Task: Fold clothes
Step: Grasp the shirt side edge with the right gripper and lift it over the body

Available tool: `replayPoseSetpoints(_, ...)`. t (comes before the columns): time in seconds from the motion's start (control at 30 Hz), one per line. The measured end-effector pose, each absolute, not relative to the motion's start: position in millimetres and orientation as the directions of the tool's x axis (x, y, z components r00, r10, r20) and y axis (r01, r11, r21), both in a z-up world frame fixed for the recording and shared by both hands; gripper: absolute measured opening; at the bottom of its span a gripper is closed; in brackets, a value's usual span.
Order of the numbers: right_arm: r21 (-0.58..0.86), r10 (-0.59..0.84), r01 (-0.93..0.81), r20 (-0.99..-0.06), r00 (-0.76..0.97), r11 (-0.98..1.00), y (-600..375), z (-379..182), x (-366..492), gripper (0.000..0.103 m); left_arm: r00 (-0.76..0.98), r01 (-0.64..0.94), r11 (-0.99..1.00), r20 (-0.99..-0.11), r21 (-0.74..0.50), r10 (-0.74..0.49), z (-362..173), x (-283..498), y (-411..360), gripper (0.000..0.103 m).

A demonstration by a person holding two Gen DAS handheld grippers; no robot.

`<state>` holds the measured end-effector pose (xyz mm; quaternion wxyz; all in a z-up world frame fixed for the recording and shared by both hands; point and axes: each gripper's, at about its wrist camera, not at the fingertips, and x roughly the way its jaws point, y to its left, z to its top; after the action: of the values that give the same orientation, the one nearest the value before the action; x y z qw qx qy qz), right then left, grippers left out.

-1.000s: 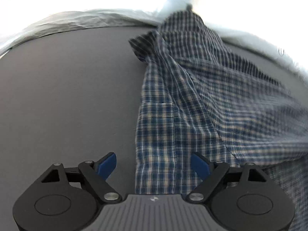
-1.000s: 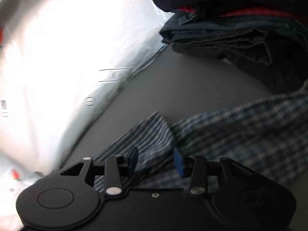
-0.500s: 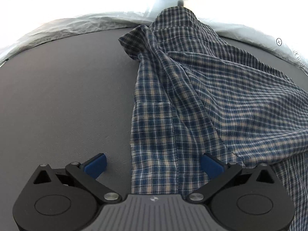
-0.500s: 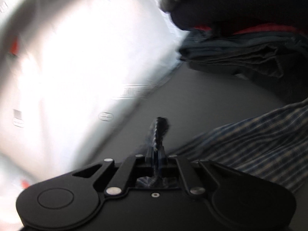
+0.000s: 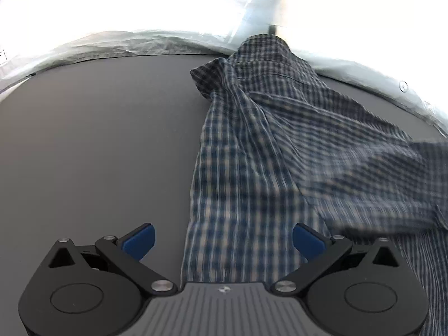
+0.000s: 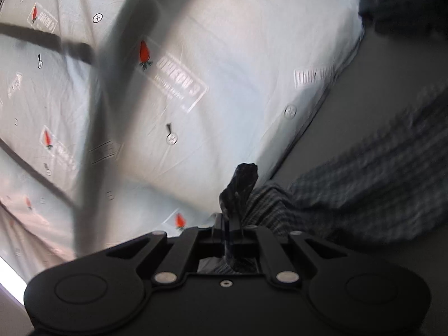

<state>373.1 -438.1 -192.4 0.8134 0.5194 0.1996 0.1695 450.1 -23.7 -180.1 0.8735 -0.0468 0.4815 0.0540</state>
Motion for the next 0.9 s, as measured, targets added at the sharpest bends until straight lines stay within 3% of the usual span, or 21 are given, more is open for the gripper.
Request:
replayPoseSetpoints(0.33, 0.997, 0.621, 0.080, -0.048, 0.782, -0.024, -394, -265, 333, 0.003, 0.456, -0.139, 0.990, -0.888, -0.009, 0.056, -181, 366, -22, 0.103)
replayPoseSetpoints(0.9, 0.990, 0.809, 0.143, -0.096, 0.580, 0.015, -320, -275, 271, 0.003, 0.397, -0.158, 0.987, -0.913, 0.027, 0.089, -182, 278, -11, 0.103)
